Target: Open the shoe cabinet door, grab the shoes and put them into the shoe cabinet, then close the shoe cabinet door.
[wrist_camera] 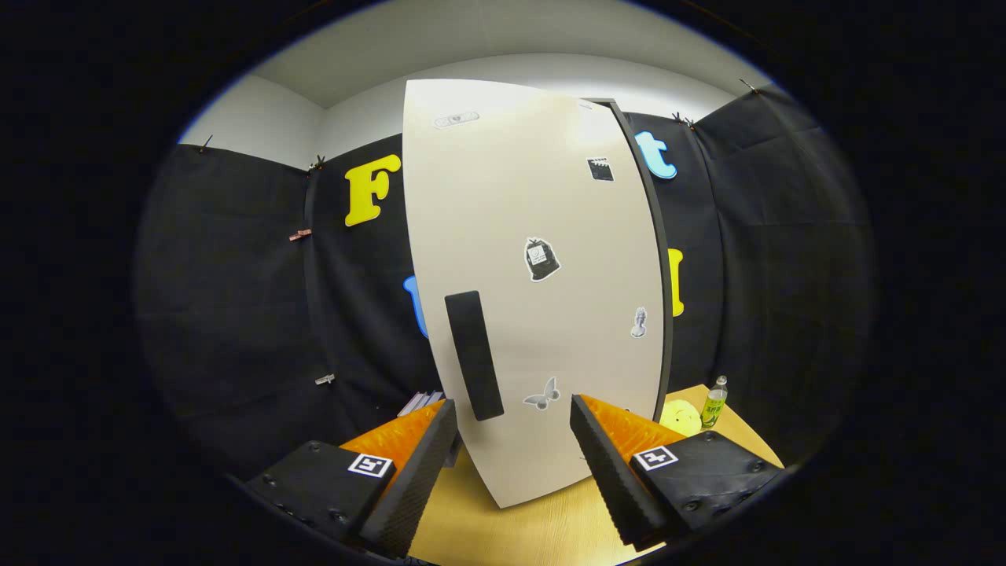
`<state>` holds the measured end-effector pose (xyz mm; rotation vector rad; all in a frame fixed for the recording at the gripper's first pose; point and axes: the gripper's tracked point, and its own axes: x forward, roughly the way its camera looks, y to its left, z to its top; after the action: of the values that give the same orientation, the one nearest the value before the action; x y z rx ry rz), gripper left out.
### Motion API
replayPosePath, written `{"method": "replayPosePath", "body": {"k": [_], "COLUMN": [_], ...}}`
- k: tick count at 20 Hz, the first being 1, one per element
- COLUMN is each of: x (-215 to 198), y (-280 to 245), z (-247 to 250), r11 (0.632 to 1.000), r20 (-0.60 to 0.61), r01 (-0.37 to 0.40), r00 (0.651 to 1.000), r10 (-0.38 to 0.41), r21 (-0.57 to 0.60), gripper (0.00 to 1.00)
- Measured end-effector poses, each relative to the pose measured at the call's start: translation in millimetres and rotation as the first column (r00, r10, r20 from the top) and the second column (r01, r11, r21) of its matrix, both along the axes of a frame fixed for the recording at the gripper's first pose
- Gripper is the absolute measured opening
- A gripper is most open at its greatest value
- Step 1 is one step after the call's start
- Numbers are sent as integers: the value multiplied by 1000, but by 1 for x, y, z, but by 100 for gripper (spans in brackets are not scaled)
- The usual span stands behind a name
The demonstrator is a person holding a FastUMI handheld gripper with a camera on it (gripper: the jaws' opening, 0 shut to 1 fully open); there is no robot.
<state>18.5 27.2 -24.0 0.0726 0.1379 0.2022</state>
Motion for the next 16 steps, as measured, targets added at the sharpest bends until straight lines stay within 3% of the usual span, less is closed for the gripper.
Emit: {"method": "replayPosePath", "body": {"k": [16], "x": [-4], "y": [1], "z": [3], "r11": [999], "r20": [22], "r01": [-7], "r00": [1000], "r10": [7], "r21": [-39], "gripper": [95]}}
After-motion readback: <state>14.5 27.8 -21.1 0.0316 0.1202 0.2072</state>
